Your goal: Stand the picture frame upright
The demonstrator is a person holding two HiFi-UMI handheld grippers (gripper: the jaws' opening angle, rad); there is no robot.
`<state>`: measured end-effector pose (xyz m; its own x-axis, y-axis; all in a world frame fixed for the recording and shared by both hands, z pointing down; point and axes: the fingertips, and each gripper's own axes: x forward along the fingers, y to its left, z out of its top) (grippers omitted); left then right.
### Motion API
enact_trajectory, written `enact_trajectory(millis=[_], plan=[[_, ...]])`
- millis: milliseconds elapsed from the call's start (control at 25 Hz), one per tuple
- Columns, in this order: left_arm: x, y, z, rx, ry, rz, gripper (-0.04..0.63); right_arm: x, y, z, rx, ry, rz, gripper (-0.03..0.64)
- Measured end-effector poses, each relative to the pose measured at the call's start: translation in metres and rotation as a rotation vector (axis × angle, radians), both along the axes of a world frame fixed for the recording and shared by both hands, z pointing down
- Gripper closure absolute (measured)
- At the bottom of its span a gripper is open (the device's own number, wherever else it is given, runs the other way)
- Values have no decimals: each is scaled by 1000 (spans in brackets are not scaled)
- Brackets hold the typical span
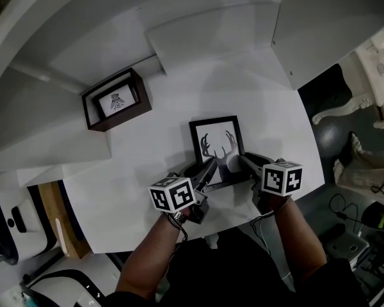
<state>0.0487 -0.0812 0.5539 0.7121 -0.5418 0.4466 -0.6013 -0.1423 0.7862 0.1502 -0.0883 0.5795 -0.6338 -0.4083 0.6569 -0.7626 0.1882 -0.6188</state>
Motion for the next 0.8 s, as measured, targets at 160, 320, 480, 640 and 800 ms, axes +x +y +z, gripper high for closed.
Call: enact_trajectory(millis=[160,320,480,640,800], plan=[[-1,2,0,-10,23,-6,523,-2,1,1,7,26,-17,554],[-2,7,-1,-47,108,-38,553,-3,3,2,14,39,-35,555],[-6,10,-7,-55,148,-73,568,-7,6,2,27,37,-69,552],[-11,15,-17,-34,156,-77,574,-12,12,-1,17,-10,-82,535],[-18,22,-27,-10,179,-75,576,-20,17,-5,12,-59,-102,508]])
